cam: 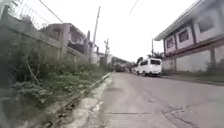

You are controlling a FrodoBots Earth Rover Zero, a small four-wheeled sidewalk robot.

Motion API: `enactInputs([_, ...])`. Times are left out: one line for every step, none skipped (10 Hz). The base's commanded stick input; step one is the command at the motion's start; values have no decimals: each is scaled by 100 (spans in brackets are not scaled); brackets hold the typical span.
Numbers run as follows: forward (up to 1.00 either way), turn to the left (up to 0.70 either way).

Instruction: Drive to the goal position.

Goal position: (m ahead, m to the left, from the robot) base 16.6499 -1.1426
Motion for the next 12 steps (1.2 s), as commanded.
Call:
enactInputs([70, 0])
enactInputs([70, 0])
enactInputs([70, -1])
enactInputs([70, -9])
enactInputs([70, -22])
enactInputs([70, -33])
enactInputs([70, -15])
enactInputs([70, 0])
enactInputs([70, 0])
enactInputs([70, 0])
enactInputs([70, 0])
enactInputs([70, -5])
